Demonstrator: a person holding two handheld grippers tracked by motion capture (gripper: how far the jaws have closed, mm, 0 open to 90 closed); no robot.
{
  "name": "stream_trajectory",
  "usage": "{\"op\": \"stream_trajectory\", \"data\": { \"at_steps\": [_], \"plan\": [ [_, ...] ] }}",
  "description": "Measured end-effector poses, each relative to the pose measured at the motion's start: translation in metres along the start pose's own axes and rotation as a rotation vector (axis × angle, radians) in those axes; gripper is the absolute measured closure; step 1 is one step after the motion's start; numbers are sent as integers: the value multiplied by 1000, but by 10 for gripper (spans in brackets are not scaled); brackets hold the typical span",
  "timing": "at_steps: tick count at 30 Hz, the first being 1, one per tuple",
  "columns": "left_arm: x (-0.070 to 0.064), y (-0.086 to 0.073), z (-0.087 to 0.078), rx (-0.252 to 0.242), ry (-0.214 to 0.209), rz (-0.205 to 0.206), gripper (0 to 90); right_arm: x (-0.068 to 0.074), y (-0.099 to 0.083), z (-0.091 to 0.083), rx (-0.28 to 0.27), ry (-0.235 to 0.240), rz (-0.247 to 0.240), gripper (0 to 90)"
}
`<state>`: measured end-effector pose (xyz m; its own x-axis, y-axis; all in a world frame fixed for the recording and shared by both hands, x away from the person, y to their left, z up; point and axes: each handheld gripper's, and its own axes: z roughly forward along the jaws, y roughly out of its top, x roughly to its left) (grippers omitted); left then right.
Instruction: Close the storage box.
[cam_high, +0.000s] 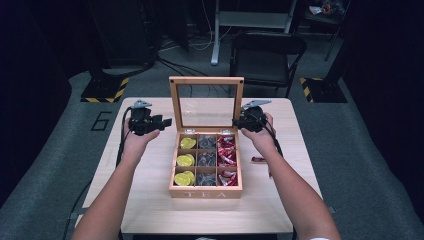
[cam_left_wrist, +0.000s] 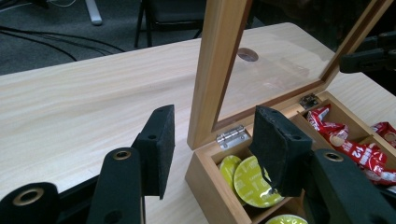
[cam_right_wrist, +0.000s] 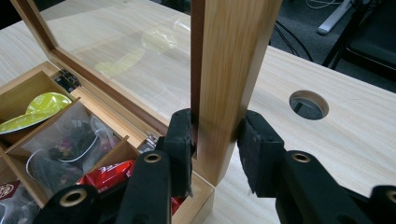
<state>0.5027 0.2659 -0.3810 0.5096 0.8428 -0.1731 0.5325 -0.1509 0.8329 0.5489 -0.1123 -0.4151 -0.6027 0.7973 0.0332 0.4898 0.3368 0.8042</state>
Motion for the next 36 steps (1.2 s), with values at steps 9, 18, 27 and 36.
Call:
{"op": "stream_trajectory", "data": {
  "at_steps": [9, 18, 27, 36],
  "plan": [
    [-2, 14, 9, 4, -18, -5, 498, 2, -1, -1, -5, -7, -7, 654],
    [-5, 30, 21, 6, -3, 45, 508, 2, -2, -2, -16, -11, -21, 653],
    [-5, 36, 28, -12, 3, 53, 505, 3, -3, -2, -14, -9, -10, 654],
    [-5, 40, 32, -5, -1, 51, 518, 3, -3, -2, -18, -9, -17, 653]
  ]
}}
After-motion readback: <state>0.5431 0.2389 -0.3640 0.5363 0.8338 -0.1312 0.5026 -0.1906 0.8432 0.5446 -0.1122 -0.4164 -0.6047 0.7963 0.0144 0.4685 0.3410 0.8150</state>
